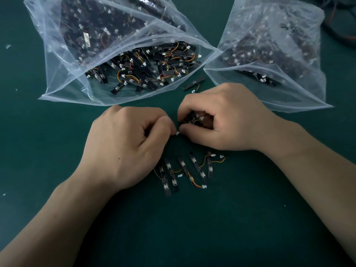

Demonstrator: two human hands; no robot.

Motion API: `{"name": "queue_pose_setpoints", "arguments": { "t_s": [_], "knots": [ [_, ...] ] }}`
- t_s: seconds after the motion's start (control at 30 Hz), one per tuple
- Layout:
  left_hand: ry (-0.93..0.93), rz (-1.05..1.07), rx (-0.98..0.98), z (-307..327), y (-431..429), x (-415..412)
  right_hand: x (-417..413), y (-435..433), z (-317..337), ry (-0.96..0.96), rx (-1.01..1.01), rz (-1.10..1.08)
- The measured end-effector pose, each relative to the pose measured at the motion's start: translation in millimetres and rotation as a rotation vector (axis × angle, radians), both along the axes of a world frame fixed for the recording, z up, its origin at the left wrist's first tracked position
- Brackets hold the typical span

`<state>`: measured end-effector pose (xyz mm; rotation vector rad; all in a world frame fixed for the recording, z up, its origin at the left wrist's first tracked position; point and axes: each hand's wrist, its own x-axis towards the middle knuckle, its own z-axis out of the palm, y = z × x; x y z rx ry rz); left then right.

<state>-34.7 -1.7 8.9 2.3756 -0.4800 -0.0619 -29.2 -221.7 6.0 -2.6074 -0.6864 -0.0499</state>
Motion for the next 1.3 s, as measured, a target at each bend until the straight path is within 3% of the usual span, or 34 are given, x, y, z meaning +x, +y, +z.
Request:
{"name": "queue_pose_setpoints", "arguments": {
  "t_s": [0.33,0.57,0.83,1.3],
  "knots": [
    [-0.028,-0.06,0.001,0,2,1,-14,-26,0,-0.038,-0.045,-0.107],
    [0.048,-0.4,0.125,12,21,13,-32,-31,6,0.025,-0.08,-0.056],
    [0.142,-0.516,0.222,23,23,12,-35,-28,13,0.08,-0.073,0.009],
    [0.056,-0.473,0.155,9,16,7,-44,4,12,0.035,-0.097,0.134]
  ]
}}
